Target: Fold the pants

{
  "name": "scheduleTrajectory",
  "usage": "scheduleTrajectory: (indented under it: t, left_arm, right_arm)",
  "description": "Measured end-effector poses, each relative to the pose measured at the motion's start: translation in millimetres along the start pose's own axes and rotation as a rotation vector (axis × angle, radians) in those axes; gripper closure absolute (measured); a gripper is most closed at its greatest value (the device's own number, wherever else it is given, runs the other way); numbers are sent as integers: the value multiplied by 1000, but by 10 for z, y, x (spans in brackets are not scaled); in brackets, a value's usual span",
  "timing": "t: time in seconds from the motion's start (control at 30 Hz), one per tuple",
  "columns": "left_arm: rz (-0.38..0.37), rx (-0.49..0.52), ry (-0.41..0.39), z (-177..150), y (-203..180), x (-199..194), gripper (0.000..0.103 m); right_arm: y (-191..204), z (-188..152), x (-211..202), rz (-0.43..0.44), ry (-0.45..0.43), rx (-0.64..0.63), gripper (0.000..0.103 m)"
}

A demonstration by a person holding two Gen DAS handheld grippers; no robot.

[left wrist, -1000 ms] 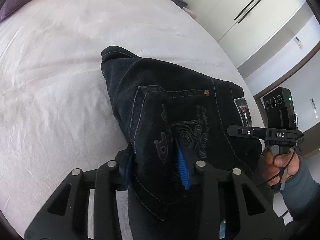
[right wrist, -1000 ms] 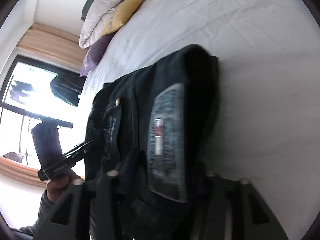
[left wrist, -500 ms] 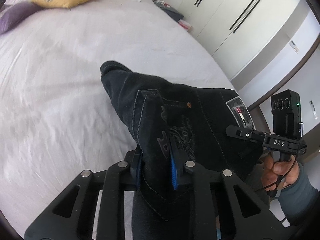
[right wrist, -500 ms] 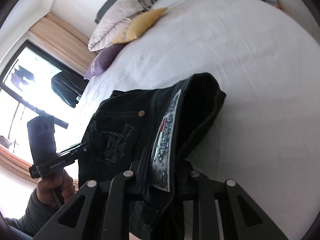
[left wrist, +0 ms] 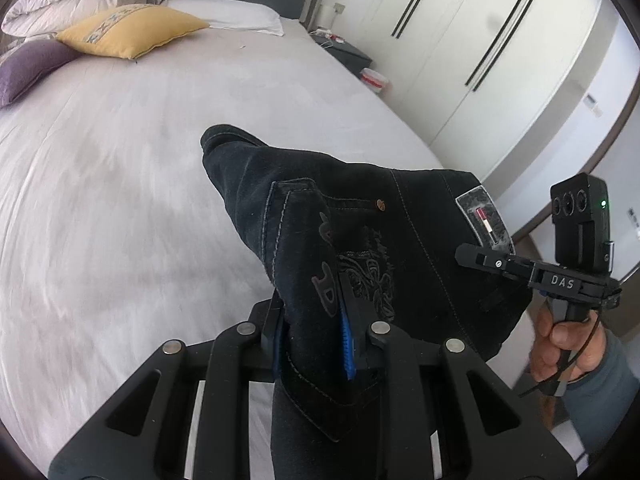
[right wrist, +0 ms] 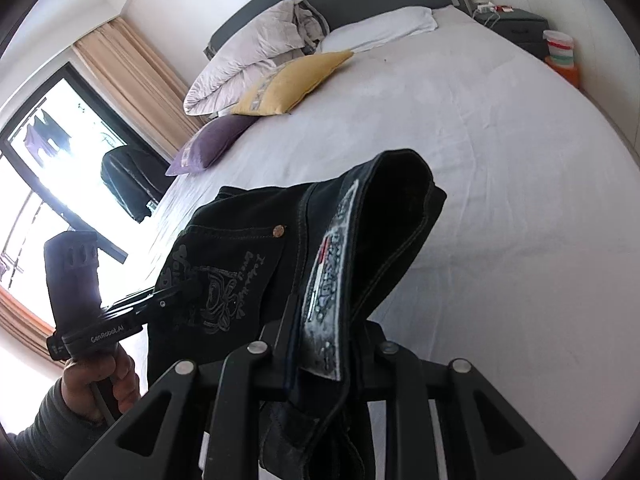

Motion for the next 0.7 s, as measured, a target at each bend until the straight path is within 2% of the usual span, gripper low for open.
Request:
scheduleTrajectory:
  t: [0.17, 0.3, 0.4, 0.47, 0.53, 0.67, 0.7]
  left_arm:
    - [45, 9, 13, 30, 104, 398, 83]
    - [73, 0, 31, -69, 223, 635, 82]
    - [88, 5, 30, -147, 279, 725, 77]
    - [93, -7, 24, -191, 317, 744, 72]
    - [113, -17, 19, -203, 369, 730, 56]
    - [157, 1, -20, -164, 383, 561, 41]
    - [168, 7, -48, -140, 365, 455, 33]
  right_arm:
    - [-194, 44, 315, -28, 21, -7, 80]
    - [-391, -9, 569, -49, 50, 19, 80]
    - [-523, -89, 626, -60, 67, 12, 69]
    - [-559, -119, 611, -75, 62, 12, 53]
    - [-554, -148, 546, -77, 60, 25, 51]
    - [-498, -176, 319, -110, 39, 1, 44]
    - [-478, -167, 236, -117, 25, -8, 42]
Point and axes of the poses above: each gripper's, at about its wrist camera, not at the fingertips, and x roughly the way its jaws point, y to its left, z to its top, the point moved 8 cm from there along x, roughly the way its jaws point, and after that the axes turned 11 degrees about -y, right-handed, at the moved point
